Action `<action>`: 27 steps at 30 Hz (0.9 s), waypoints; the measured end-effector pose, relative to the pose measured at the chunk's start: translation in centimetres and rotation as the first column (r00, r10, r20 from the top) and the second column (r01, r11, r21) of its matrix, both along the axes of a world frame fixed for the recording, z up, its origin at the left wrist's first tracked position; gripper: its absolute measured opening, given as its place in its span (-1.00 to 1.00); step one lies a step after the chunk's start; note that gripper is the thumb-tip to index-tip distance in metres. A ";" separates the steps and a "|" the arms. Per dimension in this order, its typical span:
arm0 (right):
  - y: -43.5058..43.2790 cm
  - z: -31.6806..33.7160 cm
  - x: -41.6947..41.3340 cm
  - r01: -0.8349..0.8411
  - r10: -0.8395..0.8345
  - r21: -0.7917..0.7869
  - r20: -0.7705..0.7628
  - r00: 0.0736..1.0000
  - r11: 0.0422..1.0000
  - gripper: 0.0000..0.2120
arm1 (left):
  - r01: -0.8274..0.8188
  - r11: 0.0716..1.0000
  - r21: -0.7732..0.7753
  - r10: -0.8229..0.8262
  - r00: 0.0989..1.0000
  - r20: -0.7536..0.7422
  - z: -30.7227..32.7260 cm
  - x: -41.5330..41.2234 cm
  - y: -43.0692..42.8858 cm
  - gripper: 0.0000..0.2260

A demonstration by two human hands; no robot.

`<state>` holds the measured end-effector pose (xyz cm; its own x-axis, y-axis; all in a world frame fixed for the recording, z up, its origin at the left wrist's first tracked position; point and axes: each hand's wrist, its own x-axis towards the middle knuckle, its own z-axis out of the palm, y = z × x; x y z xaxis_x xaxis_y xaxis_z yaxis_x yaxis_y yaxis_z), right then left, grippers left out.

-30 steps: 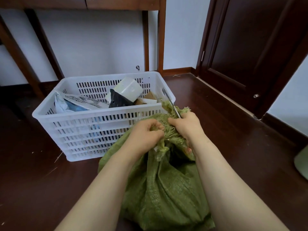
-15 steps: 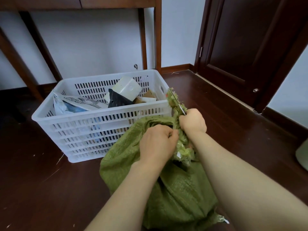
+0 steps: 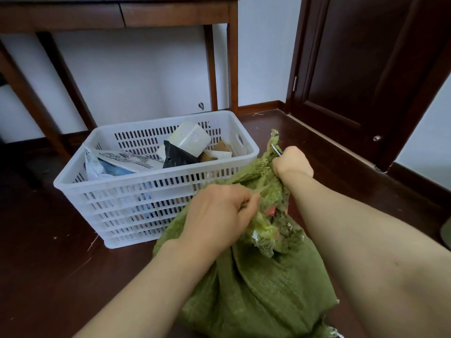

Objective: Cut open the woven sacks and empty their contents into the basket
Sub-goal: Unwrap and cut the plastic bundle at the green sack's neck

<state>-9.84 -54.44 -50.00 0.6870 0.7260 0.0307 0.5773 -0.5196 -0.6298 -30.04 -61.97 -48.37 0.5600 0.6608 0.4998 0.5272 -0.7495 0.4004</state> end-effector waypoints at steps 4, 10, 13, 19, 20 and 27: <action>0.0 -1.0 0.8 0.012 -0.013 -0.036 -0.054 0.998 0.999 -0.88 | -0.063 0.990 -0.128 0.084 0.984 0.159 -0.6 -1.8 0.1 -0.64; 0.0 -1.0 2.7 0.050 -0.050 -0.054 0.005 0.999 0.997 -0.81 | 0.001 1.000 -0.002 -0.001 0.980 0.200 -0.4 -3.3 -1.4 -0.65; 0.3 -0.7 2.2 -0.045 0.041 -0.074 -0.045 0.998 0.996 -0.91 | -0.148 0.949 -0.279 0.213 0.952 0.220 -0.4 -4.5 0.1 -0.73; 0.5 1.5 0.6 -0.202 0.169 -0.017 -0.480 0.861 0.979 -0.59 | -0.137 0.548 -0.825 0.480 0.860 0.176 -1.1 -4.8 3.0 -0.71; 0.2 2.1 0.8 -0.192 0.159 -0.038 -0.423 0.892 0.981 -0.58 | -0.105 0.518 -0.849 0.510 0.835 0.208 -1.2 -4.7 3.2 -0.65; -2.9 6.3 -1.3 -0.303 0.305 0.229 0.027 0.952 0.925 -0.78 | -0.049 0.476 -0.878 0.619 0.728 0.295 -1.1 -2.1 3.4 -0.69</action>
<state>-11.18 -57.37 -43.70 0.4355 0.8742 0.2147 0.6784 -0.1620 -0.7166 -32.10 -58.61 -49.46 0.0329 0.9734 -0.2266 0.1465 0.2196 0.9645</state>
